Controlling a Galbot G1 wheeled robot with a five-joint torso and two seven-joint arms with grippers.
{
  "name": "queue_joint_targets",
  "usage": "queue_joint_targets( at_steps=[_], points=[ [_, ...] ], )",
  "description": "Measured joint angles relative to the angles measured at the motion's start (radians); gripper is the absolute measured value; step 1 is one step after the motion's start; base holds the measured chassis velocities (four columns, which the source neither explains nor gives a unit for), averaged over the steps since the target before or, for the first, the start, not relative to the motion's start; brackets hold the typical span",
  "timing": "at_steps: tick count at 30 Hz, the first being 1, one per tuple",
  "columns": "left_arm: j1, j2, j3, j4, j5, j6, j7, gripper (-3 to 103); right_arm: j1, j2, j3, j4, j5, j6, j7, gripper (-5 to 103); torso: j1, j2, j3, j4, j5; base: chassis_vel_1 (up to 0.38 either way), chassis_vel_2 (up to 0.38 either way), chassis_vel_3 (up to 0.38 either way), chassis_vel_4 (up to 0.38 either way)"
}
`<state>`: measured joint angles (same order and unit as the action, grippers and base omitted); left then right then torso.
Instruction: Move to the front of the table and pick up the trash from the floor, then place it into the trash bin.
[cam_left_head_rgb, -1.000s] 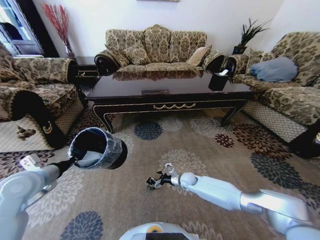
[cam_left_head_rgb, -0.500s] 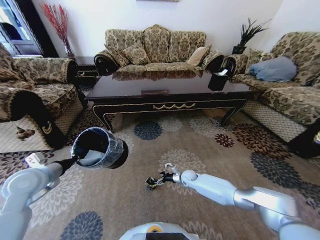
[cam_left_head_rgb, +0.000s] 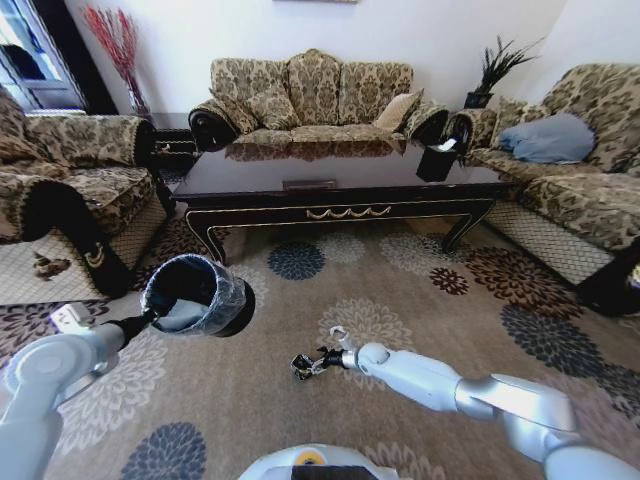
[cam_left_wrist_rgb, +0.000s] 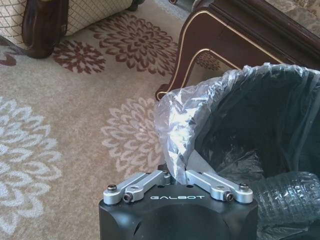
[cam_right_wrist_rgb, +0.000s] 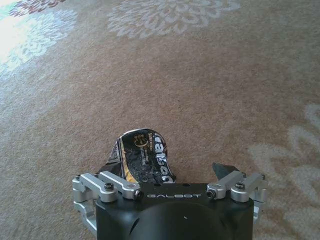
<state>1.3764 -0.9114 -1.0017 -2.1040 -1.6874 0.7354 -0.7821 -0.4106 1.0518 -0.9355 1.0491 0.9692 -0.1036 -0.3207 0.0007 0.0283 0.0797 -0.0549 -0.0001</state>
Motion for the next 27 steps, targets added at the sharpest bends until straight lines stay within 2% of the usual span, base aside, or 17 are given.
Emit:
queue_joint_targets(
  at_steps=[5, 9, 11, 13, 14, 18, 20, 24, 26, 27],
  points=[
    [-0.005, 0.002, 0.006, 0.005, 0.005, 0.0, 0.003, 0, 0.001, 0.012, -0.004, -0.015, -0.017, 0.004, -0.009, 93, 0.0, 0.0, 0.0, 0.0, 0.0, 0.0, 0.0, 0.0, 0.0],
    [-0.008, 0.002, 0.012, 0.007, 0.007, 0.0, 0.005, 0, 0.0, 0.021, -0.004, -0.028, -0.026, 0.008, -0.012, 72, 0.0, 0.0, 0.0, 0.0, 0.0, 0.0, 0.0, 0.0, 0.0],
    [-0.008, 0.002, 0.012, 0.008, 0.008, 0.0, 0.005, 0, 0.0, 0.021, -0.004, -0.03, -0.027, 0.009, -0.014, 72, 0.0, 0.0, 0.0, 0.0, 0.0, 0.0, 0.0, 0.0, 0.0],
    [-0.008, 0.002, 0.013, 0.011, 0.011, 0.0, 0.006, 0, 0.0, 0.02, -0.004, -0.031, -0.03, 0.013, -0.021, 61, 0.0, 0.0, 0.0, 0.0, 0.0, 0.0, 0.0, 0.0, 0.0],
    [-0.008, 0.002, 0.013, 0.011, 0.011, 0.0, 0.006, 0, 0.0, 0.02, -0.004, -0.031, -0.03, 0.013, -0.021, 61, 0.0, 0.0, 0.0, 0.0, 0.0, 0.0, 0.0, 0.0, 0.0],
    [-0.009, 0.0, 0.02, 0.012, 0.018, 0.0, 0.008, 0, 0.002, 0.005, -0.006, -0.025, -0.042, 0.024, -0.049, 39, 0.0, 0.0, 0.0, 0.0, 0.0, 0.0, 0.0, 0.0, 0.0],
    [-0.01, -0.001, 0.022, 0.012, 0.019, 0.0, 0.008, 0, 0.004, 0.0, -0.005, -0.025, -0.047, 0.029, -0.06, 39, 0.0, 0.0, 0.0, 0.0, 0.0, 0.0, 0.0, 0.0, 0.0],
    [-0.012, -0.008, 0.032, 0.009, 0.026, 0.0, 0.009, 0, 0.006, -0.013, 0.005, -0.023, -0.055, 0.05, -0.101, 18, 0.0, 0.0, 0.0, -0.0001, 0.0, 0.0, 0.0, 0.0, 0.0],
    [-0.012, -0.009, 0.033, 0.008, 0.027, 0.0, 0.01, 0, 0.006, -0.012, 0.008, -0.027, -0.06, 0.059, -0.112, 18, 0.0, 0.0, 0.0, -0.0001, 0.0, 0.0, 0.0, 0.0, 0.0],
    [-0.012, -0.009, 0.033, 0.008, 0.027, 0.0, 0.01, 0, 0.004, -0.009, 0.012, -0.035, -0.067, 0.076, -0.13, 13, 0.0, 0.0, 0.0, -0.0001, 0.0, 0.0, 0.0, 0.0, 0.0]
  ],
)
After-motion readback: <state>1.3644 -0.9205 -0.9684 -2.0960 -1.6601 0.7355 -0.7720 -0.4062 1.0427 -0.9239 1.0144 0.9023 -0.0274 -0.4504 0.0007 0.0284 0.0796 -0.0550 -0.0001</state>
